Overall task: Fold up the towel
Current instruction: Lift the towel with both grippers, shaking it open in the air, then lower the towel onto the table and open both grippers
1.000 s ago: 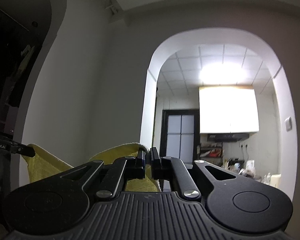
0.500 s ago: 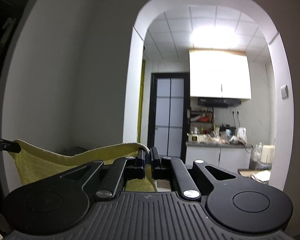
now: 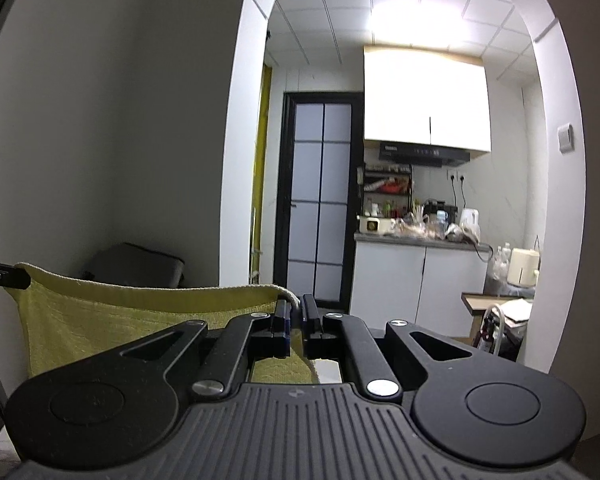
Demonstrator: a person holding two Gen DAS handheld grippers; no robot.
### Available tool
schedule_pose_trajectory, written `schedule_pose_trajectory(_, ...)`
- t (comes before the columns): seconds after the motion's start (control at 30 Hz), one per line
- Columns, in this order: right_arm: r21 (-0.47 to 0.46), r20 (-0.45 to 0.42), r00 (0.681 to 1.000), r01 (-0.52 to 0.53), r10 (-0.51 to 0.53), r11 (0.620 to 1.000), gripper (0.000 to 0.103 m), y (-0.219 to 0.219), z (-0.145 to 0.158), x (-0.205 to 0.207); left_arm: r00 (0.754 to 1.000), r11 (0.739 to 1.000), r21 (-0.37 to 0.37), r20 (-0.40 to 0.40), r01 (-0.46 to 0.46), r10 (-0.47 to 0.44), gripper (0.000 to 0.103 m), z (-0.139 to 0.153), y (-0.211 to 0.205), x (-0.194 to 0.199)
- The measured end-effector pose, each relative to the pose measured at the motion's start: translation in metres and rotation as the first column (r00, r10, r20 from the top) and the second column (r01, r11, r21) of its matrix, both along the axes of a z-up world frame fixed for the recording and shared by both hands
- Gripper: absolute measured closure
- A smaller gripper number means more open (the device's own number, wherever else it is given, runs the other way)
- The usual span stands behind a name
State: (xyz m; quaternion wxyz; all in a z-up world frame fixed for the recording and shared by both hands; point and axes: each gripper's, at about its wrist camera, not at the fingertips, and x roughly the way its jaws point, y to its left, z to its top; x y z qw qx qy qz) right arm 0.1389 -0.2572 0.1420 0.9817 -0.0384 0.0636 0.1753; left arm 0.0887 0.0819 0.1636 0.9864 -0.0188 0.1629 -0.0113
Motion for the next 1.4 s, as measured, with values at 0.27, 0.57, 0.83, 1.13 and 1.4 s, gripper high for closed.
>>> schedule_pose_trajectory(0.27,-0.030,-0.057,0.998,0.006,-0.007,1.000,0.097,0.010,-0.016,0.020,0.999,1.000,-0.006,-0.054,0.004,-0.004,0.098,-0.019,0.006,0.027)
schedule_pose_trajectory(0.57,-0.016,-0.118,0.993,0.021,-0.023,1.000,0.097,0.022,-0.042,0.047,0.994,1.000,-0.010,-0.112,-0.013,0.012,0.097,-0.041,0.018,0.047)
schedule_pose_trajectory(0.83,-0.022,-0.179,0.984,0.014,-0.018,1.000,0.097,0.031,-0.060,0.069,0.988,0.999,-0.032,-0.151,-0.013,0.008,0.097,-0.060,0.029,0.070)
schedule_pose_trajectory(1.13,-0.074,-0.223,0.973,0.049,-0.065,0.996,0.097,0.043,-0.082,0.102,0.978,0.999,-0.026,-0.209,-0.025,0.019,0.097,-0.078,0.039,0.096)
schedule_pose_trajectory(1.4,-0.054,-0.298,0.955,-0.015,-0.002,0.998,0.097,0.055,-0.092,0.120,0.967,0.999,-0.014,-0.250,-0.048,0.043,0.096,-0.106,0.041,0.110)
